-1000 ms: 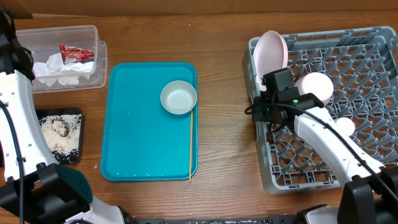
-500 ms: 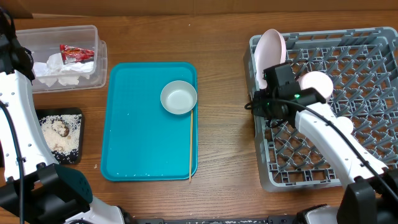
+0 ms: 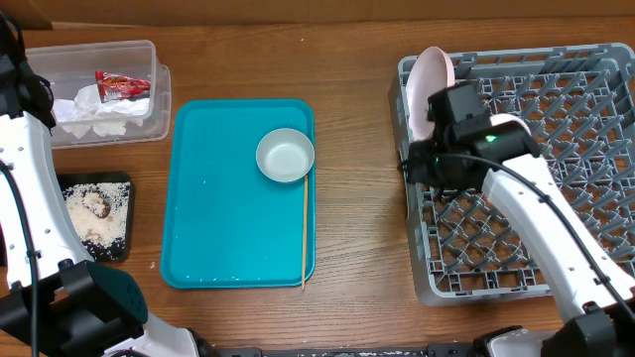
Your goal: Sort waste into correct bins and load items into the dishwasher
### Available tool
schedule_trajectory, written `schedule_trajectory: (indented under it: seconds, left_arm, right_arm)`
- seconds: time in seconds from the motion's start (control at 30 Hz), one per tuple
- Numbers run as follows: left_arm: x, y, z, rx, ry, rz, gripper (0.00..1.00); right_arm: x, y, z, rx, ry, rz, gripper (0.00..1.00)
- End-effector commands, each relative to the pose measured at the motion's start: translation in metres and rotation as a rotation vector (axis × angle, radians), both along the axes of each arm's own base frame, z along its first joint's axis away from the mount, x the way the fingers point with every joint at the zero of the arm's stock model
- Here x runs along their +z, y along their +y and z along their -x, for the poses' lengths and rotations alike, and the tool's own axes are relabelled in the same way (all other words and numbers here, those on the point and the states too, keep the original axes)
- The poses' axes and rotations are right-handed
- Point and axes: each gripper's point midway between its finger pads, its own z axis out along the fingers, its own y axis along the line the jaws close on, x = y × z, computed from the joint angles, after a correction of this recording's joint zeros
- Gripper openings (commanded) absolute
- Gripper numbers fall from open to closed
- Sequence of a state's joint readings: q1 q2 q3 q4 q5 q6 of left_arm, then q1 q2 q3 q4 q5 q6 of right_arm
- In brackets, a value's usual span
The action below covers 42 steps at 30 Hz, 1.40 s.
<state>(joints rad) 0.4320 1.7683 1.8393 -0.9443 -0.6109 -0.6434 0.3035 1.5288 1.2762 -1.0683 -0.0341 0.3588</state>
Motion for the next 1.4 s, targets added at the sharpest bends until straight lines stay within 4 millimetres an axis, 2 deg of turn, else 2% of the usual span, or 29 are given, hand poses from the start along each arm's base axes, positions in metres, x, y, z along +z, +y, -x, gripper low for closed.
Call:
schedule_trajectory:
  seconds: [0.0,0.07,0.2,0.27,0.43,0.73,1.0,1.13,1.23,1.37]
  left_arm:
    - [0.0,0.0,-0.001,-0.006,0.02,-0.014,1.0]
    - [0.0,0.0,-0.001,-0.006,0.02,-0.014,1.0]
    - [-0.001,0.0,-0.001,-0.006,0.02,-0.014,1.0]
    - [0.0,0.0,-0.001,-0.006,0.02,-0.014,1.0]
    - [0.0,0.0,-0.001,-0.006,0.02,-0.015,1.0]
    - [-0.001,0.0,-0.001,-0.006,0.02,-0.014,1.0]
    - [0.0,0.0,-0.001,-0.006,0.02,-0.014,1.0]
    - [0.0,0.0,-0.001,-0.006,0.02,-0.014,1.0]
    - [-0.001,0.0,-0.001,-0.006,0.02,-0.014,1.0]
    - [0.0,0.0,-0.001,-0.006,0.02,-0.014,1.0]
  right_arm:
    - [-0.036,-0.004,0.025,0.026,0.099,0.022,0.53]
    - [-0.051,-0.004,0.033,0.023,0.126,0.018,0.52]
    - [-0.067,0.001,0.038,0.03,0.134,-0.023,0.49]
    - [-0.068,0.003,0.037,0.021,0.13,-0.033,0.45]
    - [-0.065,0.007,0.025,0.012,0.083,-0.05,0.25]
    - [-0.058,0.014,0.002,0.015,-0.015,-0.081,0.1]
    - [-0.058,0.013,0.005,0.012,-0.004,-0.079,0.12]
    - [-0.053,0.013,0.007,0.012,0.002,-0.077,0.22]
    - [-0.033,0.014,0.002,0.013,-0.039,-0.089,0.25]
    - [0.015,0.017,-0.007,0.018,-0.137,-0.12,0.33]
